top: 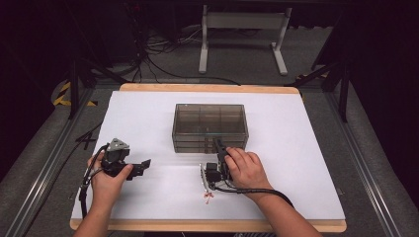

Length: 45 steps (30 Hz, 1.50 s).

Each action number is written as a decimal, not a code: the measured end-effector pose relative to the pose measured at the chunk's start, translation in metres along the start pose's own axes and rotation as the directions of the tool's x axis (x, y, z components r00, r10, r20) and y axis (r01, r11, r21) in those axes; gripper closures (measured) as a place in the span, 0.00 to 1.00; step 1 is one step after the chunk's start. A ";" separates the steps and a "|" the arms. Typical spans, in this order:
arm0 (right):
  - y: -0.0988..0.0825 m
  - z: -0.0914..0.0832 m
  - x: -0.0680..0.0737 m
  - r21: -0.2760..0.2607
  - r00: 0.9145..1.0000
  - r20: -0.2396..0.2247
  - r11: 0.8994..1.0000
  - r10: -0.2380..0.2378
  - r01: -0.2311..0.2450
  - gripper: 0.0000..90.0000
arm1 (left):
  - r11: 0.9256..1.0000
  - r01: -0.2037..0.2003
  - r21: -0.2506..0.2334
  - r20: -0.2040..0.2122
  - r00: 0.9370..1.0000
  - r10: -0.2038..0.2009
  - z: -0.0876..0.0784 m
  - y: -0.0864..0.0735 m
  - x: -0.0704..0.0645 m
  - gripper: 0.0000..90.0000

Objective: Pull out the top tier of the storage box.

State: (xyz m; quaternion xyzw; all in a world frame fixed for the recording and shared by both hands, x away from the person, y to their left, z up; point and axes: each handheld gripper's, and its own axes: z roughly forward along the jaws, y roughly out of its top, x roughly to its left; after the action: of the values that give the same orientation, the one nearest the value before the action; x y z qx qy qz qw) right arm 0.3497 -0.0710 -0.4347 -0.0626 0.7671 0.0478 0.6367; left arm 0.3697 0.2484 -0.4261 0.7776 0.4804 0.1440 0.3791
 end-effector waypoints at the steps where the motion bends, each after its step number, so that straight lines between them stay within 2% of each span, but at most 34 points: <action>1: 0.000 0.000 0.000 0.000 1.000 0.000 1.000 0.000 0.000 0.82 | 1.000 0.000 0.000 0.000 1.000 0.000 0.000 0.000 0.000 0.10; 8: 0.005 0.002 0.002 0.009 1.000 0.017 1.000 -0.003 0.003 0.84 | 1.000 0.001 -0.003 -0.003 1.000 -0.001 0.000 0.000 0.001 0.10; 14: 0.011 0.004 0.007 0.039 0.999 0.041 0.999 -0.006 0.005 0.87 | 1.000 0.003 -0.006 -0.004 1.000 -0.003 -0.001 0.000 0.000 0.10; 28: 0.016 0.004 0.008 0.051 0.999 0.039 0.999 -0.004 0.002 0.90 | 1.000 0.004 -0.001 -0.004 1.000 -0.004 -0.002 0.000 0.002 0.10; 45: 0.019 -0.020 0.009 0.025 0.999 0.040 1.000 -0.009 0.008 0.90 | 1.000 0.008 -0.002 -0.002 1.000 -0.008 -0.002 0.000 0.002 0.10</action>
State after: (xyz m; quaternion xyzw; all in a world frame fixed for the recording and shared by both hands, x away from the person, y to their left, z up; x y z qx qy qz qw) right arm 0.3259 -0.0555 -0.4397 -0.0572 0.7543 0.0368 0.6530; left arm 0.3694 0.2513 -0.4255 0.7751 0.4836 0.1439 0.3802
